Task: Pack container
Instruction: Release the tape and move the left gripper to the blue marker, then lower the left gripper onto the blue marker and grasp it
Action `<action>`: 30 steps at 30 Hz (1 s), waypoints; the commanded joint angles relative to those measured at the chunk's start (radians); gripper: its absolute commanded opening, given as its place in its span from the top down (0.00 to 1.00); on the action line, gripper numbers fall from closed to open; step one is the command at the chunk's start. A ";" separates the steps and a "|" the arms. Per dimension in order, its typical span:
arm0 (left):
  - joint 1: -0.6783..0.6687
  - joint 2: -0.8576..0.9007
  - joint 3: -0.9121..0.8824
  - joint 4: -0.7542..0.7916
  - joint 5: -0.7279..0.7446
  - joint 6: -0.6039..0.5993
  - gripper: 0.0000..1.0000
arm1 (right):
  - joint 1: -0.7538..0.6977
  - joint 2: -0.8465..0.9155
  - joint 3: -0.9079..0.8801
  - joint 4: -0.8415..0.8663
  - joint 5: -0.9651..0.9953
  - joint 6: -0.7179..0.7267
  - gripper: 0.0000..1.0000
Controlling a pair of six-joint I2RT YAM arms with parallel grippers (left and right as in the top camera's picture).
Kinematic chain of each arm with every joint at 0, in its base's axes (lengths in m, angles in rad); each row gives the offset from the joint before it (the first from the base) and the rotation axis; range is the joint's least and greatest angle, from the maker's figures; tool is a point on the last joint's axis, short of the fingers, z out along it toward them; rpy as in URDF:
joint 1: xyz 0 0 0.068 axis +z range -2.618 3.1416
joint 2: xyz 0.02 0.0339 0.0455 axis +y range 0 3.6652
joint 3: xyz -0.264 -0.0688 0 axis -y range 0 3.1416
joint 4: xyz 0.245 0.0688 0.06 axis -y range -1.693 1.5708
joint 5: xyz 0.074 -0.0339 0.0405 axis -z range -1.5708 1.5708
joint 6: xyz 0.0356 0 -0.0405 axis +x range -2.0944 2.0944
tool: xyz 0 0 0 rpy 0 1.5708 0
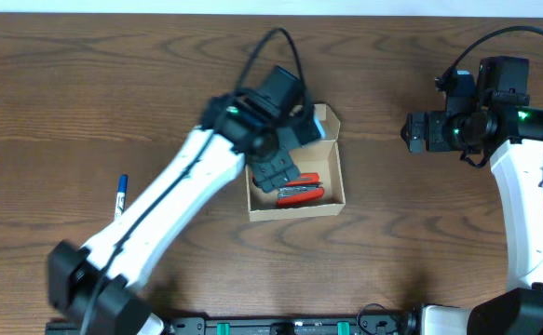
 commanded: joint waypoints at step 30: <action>0.773 -0.458 -0.643 0.158 -0.102 -0.601 0.05 | -0.008 0.005 0.001 -0.002 0.002 -0.010 0.01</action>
